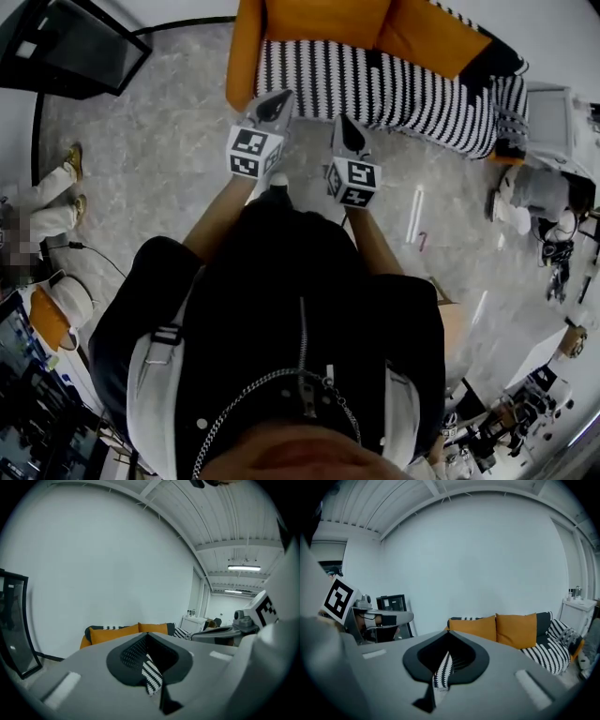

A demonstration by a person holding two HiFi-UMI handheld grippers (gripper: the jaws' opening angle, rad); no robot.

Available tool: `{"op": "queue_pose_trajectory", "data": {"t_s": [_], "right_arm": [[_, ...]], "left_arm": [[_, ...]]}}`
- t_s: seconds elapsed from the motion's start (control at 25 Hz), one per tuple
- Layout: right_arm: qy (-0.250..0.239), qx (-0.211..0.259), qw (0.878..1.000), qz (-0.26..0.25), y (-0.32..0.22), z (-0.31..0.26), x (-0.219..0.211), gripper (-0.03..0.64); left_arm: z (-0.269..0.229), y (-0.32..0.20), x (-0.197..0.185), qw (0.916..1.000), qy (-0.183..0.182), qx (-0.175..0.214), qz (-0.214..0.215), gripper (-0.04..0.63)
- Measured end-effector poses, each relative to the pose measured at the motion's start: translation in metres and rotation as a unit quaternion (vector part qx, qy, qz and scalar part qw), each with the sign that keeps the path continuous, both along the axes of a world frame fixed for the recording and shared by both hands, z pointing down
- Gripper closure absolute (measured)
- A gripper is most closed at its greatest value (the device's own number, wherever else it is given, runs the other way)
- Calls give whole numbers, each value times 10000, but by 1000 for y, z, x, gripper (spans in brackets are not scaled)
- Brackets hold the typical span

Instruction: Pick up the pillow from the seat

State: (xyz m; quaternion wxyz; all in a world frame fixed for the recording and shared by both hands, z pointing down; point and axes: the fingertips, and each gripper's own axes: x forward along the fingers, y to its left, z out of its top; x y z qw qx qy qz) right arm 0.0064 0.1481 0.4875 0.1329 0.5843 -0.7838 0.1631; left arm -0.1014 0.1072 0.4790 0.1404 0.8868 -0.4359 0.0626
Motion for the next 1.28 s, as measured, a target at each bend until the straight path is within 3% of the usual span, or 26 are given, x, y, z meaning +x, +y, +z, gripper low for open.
{"op": "queue_pose_trajectory", "data": {"t_s": [0.36, 0.68, 0.96, 1.28], "right_arm": [[-21, -26, 10000, 15, -32, 9, -2, 614], [25, 102, 9999, -66, -82, 13, 24, 615], [-118, 105, 9994, -292, -165, 20, 45, 615], [6, 87, 9951, -986, -297, 14, 77, 615]], "left_arm": [[8, -32, 0, 9999, -105, -13, 63, 584], [15, -76, 17, 9998, -187, 24, 3, 584], [18, -147, 34, 9991, -317, 13, -264, 584], [23, -263, 61, 9957, -392, -197, -820, 584]]}}
